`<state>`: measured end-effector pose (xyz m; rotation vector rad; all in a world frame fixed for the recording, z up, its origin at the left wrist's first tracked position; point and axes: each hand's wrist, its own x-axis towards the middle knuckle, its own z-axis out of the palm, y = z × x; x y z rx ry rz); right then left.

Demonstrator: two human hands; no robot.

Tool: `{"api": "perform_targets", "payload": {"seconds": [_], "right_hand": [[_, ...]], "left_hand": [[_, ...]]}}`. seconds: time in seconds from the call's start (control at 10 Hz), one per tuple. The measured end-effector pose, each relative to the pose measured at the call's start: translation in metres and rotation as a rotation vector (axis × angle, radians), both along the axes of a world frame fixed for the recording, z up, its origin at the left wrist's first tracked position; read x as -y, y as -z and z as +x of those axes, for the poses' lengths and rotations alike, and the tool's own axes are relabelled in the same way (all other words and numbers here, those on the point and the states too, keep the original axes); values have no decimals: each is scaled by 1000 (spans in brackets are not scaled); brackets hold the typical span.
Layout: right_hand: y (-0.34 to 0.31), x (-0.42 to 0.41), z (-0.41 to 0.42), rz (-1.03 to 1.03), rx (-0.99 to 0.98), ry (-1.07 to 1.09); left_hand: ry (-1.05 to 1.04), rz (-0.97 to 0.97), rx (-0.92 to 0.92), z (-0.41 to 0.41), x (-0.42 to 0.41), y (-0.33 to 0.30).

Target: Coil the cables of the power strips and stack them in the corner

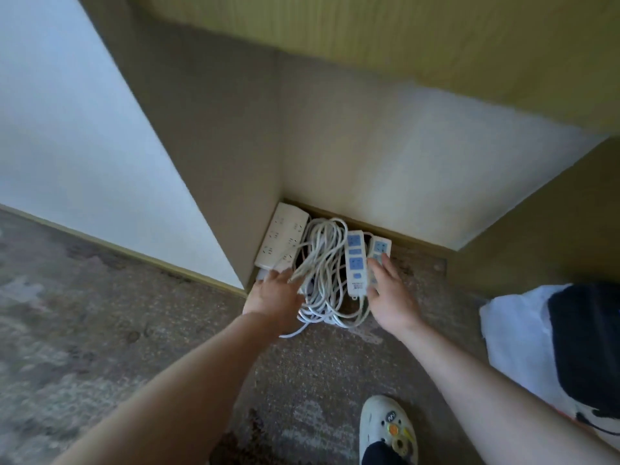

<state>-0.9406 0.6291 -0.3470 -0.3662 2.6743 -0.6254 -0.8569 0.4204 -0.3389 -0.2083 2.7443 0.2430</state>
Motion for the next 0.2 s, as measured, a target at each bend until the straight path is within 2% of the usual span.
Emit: {"api": "perform_targets", "payload": {"seconds": [0.1, 0.2], "right_hand": [[-82, -21, 20, -187, -61, 34], [-170, -63, 70, -401, -153, 82]], "left_hand": [[15, 47, -14, 46, 8, -81], [31, 165, 53, 121, 5, -157]]}}
